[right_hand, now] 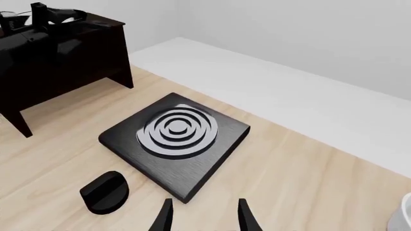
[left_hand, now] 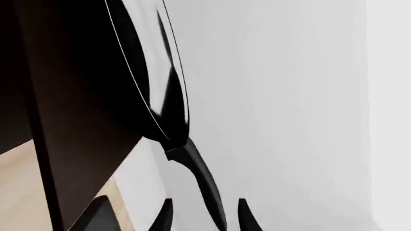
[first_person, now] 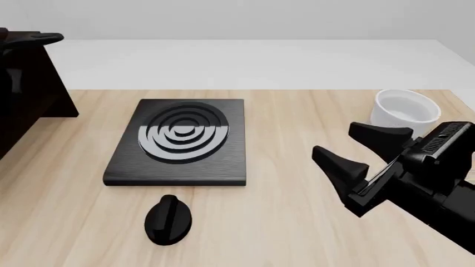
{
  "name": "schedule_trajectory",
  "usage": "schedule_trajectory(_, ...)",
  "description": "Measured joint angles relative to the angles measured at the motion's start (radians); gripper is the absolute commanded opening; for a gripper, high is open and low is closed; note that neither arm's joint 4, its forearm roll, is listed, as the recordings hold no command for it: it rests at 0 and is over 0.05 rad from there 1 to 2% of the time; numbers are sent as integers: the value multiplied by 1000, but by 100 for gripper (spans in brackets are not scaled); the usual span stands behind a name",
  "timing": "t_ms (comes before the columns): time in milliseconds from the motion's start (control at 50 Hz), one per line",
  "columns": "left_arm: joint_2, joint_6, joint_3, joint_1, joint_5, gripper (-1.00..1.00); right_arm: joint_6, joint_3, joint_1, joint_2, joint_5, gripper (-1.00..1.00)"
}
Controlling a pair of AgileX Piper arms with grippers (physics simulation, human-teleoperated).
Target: Put the frying pan on the cabinet shelf.
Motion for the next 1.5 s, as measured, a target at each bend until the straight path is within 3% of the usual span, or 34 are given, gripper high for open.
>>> schedule_trajectory(120,-44,28,17,-26,53,100,3,-1,2,-4,5,100)
schedule_trajectory(380,-166,195,10,-92,270,100,22,9,-4,-36,16,100)
schedule_trajectory(920,-569,701,-77,-219,763,100,57,33,-76,-215,113,100)
schedule_trajectory(1200,-732,931,-26,-267,857,100,56,28,-124,-304,177,100)
schedule_trajectory(1500,-880,1101,65,-300,903,100,70,29,-167,-372,234,100)
